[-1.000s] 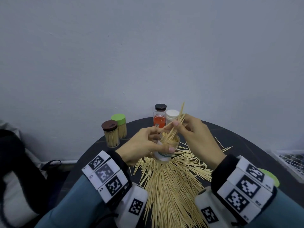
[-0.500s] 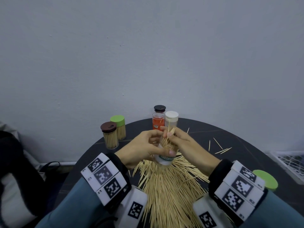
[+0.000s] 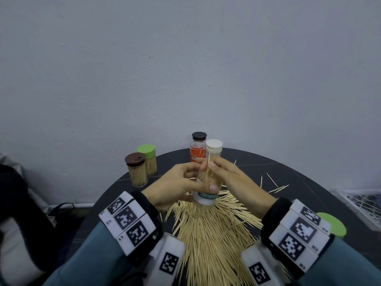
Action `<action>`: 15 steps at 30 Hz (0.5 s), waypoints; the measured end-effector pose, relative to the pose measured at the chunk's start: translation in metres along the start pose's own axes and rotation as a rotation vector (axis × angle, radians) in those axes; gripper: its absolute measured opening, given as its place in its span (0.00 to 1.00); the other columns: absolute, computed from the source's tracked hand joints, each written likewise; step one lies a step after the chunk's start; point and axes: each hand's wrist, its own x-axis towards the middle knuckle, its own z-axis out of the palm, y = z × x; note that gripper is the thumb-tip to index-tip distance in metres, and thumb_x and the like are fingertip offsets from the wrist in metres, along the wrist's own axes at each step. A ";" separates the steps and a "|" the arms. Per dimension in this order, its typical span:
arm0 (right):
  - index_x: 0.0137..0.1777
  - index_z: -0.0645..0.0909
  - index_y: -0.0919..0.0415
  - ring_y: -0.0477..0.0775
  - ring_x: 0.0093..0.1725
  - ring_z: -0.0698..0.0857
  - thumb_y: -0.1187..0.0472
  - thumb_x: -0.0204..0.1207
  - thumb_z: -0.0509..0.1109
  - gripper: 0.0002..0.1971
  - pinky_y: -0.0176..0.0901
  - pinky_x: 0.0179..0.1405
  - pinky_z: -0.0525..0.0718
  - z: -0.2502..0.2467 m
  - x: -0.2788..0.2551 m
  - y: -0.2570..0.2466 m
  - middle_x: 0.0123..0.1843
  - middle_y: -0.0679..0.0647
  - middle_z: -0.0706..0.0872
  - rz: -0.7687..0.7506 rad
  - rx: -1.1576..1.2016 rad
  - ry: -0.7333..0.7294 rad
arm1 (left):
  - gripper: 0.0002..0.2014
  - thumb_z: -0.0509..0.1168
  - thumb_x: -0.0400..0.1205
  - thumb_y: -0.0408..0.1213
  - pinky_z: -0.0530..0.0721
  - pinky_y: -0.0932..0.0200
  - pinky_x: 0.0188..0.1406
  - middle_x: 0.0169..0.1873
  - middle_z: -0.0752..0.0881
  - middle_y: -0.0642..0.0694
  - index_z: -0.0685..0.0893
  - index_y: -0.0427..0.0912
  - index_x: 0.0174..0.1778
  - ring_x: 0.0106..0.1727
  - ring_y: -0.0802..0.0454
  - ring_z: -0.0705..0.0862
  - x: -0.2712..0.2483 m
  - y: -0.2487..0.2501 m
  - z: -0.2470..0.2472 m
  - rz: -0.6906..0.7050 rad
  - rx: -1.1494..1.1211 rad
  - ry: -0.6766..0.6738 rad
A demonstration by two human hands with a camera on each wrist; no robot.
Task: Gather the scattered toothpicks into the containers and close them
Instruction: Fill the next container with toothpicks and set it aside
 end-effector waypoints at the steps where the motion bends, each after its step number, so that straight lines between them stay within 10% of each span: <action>1: 0.58 0.79 0.64 0.32 0.58 0.77 0.60 0.85 0.53 0.14 0.14 0.43 0.76 -0.001 0.000 -0.002 0.68 0.45 0.79 -0.003 0.006 0.003 | 0.33 0.77 0.62 0.35 0.88 0.51 0.50 0.56 0.88 0.42 0.79 0.42 0.66 0.57 0.47 0.87 0.000 0.000 0.000 -0.004 0.000 0.001; 5: 0.59 0.80 0.55 0.37 0.66 0.77 0.59 0.84 0.55 0.13 0.19 0.52 0.75 -0.006 0.000 -0.005 0.66 0.41 0.80 -0.093 0.038 0.026 | 0.26 0.75 0.70 0.29 0.87 0.56 0.46 0.55 0.88 0.42 0.79 0.41 0.64 0.55 0.49 0.87 0.000 0.000 0.000 -0.029 0.020 -0.008; 15: 0.51 0.84 0.68 0.32 0.59 0.82 0.63 0.80 0.62 0.11 0.25 0.52 0.79 -0.009 0.004 0.008 0.57 0.47 0.88 -0.240 -0.006 -0.031 | 0.24 0.74 0.72 0.28 0.87 0.48 0.52 0.56 0.88 0.42 0.80 0.42 0.64 0.59 0.46 0.87 -0.002 0.002 0.000 -0.008 0.001 -0.027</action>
